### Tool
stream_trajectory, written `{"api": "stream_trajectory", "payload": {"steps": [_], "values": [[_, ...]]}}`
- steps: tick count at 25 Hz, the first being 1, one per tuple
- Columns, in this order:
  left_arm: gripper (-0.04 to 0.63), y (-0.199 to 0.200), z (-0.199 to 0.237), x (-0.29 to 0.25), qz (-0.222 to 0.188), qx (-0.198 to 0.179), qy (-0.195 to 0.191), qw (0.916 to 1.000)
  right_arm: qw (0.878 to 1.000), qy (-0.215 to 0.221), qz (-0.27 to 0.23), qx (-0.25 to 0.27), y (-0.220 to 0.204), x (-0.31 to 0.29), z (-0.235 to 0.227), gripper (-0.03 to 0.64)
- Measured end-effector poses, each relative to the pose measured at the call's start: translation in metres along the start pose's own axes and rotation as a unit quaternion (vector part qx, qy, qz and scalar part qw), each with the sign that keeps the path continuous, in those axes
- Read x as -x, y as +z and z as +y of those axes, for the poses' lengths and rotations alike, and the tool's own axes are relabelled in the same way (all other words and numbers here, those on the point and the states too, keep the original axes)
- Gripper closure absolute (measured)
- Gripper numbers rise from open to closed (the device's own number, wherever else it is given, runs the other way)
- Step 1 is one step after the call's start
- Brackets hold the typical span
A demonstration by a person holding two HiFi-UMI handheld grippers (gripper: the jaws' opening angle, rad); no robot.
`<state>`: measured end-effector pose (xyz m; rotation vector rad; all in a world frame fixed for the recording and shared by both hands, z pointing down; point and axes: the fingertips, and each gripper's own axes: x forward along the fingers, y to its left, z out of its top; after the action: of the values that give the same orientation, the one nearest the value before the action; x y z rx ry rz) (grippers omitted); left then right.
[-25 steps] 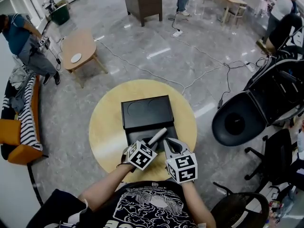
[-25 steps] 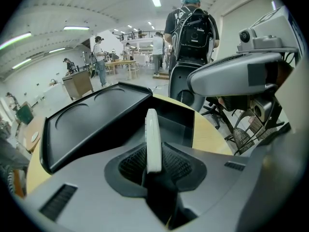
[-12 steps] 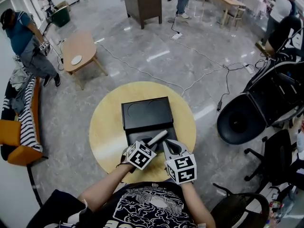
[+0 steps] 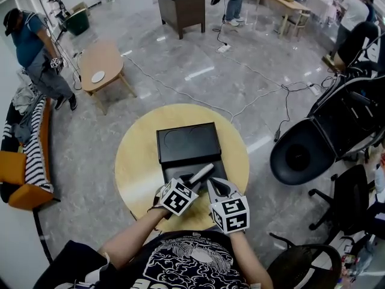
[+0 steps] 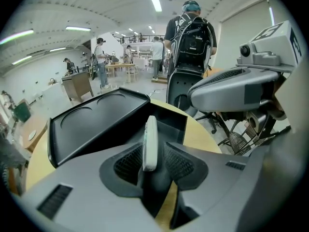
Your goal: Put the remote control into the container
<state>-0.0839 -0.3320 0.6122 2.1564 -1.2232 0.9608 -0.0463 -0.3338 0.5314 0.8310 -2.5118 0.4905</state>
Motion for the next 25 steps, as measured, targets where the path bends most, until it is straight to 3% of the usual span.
{"api": "stream_trajectory", "payload": {"steps": [9,15,25], "values": [[0.471,0.011,0.002,0.03,-0.053,0.01,0.015,0.9985,1.0,0.004,-0.003,-0.004,-0.001,0.003,0.019,0.594],[0.472,0.017,-0.003,0.057,-0.072,0.012,0.003,0.9973,1.0,0.003,-0.005,-0.016,0.001,0.001,0.035,0.594],[0.532,0.003,-0.022,0.09,-0.095,0.022,0.007,0.9952,1.0,-0.001,-0.004,-0.025,-0.016,0.014,0.066,0.594]]}}
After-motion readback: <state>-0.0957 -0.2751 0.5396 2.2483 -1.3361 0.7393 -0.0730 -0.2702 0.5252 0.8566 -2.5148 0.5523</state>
